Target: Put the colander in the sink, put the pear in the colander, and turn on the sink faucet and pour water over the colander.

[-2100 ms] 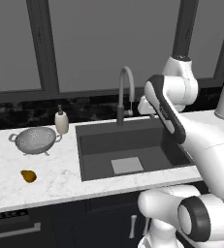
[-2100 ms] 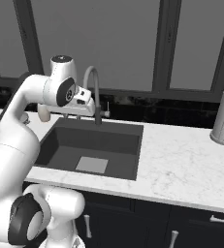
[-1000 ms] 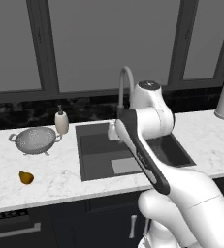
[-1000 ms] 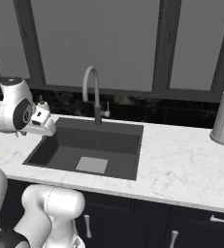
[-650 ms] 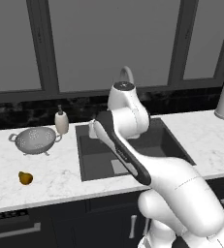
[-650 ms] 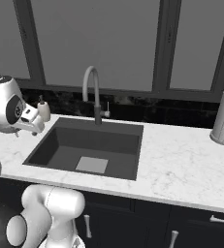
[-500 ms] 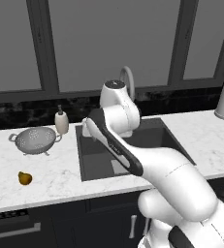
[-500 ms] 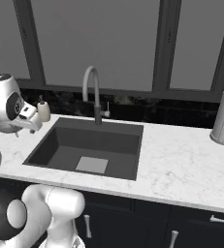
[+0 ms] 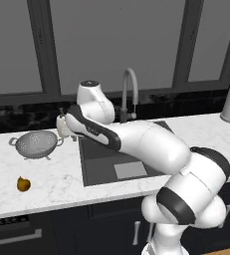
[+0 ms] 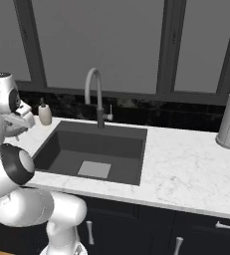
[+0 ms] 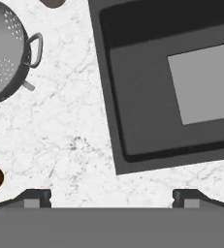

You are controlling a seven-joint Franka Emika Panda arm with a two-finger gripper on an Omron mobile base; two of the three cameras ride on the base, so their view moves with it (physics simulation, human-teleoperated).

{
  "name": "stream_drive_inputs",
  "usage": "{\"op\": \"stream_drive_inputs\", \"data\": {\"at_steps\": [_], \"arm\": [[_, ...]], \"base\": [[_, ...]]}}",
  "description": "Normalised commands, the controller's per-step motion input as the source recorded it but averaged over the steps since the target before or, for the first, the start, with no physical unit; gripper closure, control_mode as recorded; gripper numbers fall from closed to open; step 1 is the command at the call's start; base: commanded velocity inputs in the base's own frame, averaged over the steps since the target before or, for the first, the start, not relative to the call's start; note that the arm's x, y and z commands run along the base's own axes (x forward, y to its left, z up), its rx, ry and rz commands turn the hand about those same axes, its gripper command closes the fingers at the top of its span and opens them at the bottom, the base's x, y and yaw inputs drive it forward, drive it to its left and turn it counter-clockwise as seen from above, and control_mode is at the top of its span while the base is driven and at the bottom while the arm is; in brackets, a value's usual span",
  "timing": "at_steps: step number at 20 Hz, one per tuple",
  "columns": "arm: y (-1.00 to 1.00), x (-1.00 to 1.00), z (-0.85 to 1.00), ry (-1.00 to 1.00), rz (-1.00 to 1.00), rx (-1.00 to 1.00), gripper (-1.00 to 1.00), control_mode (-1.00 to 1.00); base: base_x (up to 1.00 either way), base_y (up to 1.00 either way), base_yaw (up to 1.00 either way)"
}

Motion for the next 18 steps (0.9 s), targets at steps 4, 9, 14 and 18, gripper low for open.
{"op": "stream_drive_inputs", "data": {"at_steps": [4, 9, 14, 18], "arm": [[0.61, 0.54, -0.28, 0.07, -0.24, 0.07, -1.00, -1.00], [0.56, 0.42, -0.36, 0.06, -0.27, 0.12, -1.00, -1.00], [0.52, 0.29, -0.40, 0.00, -0.19, 0.04, -1.00, -1.00], [0.26, 0.32, -0.21, 0.00, -0.11, 0.00, -1.00, -1.00]], "base": [[0.00, 0.00, 0.00], [0.00, 0.00, 0.00], [0.00, 0.00, 0.00], [0.00, 0.00, 0.00]]}}
